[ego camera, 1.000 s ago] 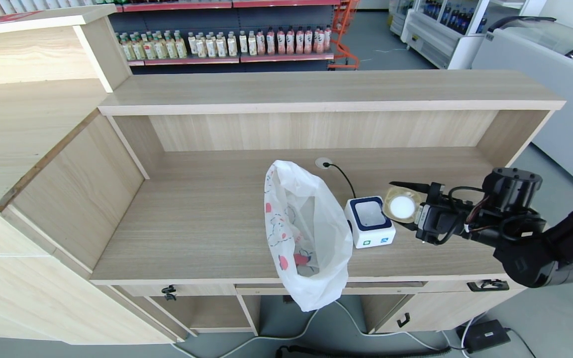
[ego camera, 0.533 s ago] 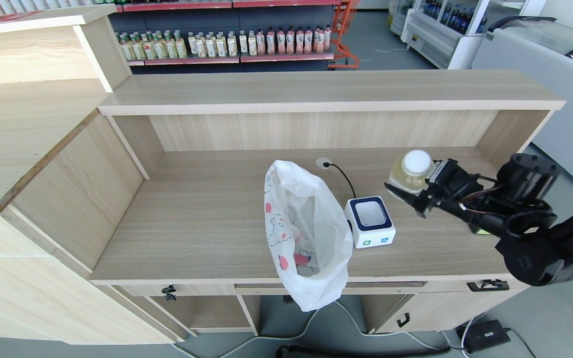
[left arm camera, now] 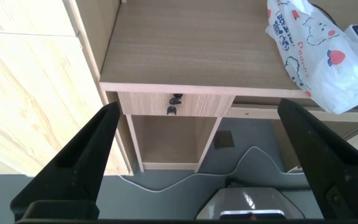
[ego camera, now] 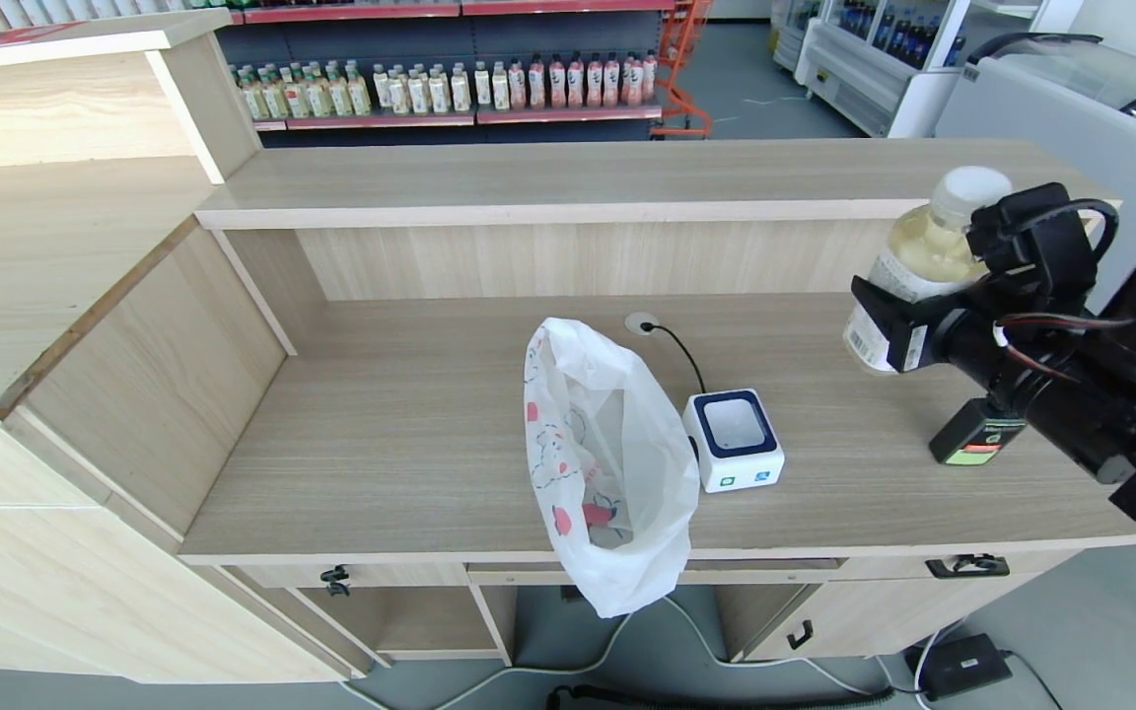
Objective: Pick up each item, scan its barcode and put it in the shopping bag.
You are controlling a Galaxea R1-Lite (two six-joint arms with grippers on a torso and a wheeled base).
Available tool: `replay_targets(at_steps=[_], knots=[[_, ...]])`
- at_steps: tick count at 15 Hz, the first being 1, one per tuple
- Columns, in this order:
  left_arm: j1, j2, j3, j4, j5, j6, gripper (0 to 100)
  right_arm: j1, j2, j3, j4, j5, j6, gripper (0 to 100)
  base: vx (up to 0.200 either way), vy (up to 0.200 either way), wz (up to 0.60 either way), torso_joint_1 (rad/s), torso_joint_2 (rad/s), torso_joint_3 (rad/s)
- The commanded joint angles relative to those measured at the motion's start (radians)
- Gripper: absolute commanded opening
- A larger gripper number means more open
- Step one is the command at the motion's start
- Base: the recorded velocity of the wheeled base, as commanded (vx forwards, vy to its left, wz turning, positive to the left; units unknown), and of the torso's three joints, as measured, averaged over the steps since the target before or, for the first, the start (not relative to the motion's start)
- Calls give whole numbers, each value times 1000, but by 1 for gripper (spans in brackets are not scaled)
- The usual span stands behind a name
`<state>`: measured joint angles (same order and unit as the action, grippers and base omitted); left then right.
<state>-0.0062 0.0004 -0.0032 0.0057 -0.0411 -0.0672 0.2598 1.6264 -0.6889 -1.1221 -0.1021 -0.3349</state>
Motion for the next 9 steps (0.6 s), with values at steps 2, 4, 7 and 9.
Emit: replay_targets(at_steps=[2,4,7,9], knots=[[0,0,0,0,0,0,100,-16,-183,100,108,-21,88,0,0,0,0,0,0,0],[0,0,0,0,0,0,100,-22,-207,143,128,-21,139,0,0,0,0,0,0,0],[0,0,0,2,0,1,100,-19,-195,152,128,-16,149,0,0,0,0,0,0,0],[0,0,0,2,0,0,100,-17,-186,151,128,-14,149,0,0,0,0,0,0,0]])
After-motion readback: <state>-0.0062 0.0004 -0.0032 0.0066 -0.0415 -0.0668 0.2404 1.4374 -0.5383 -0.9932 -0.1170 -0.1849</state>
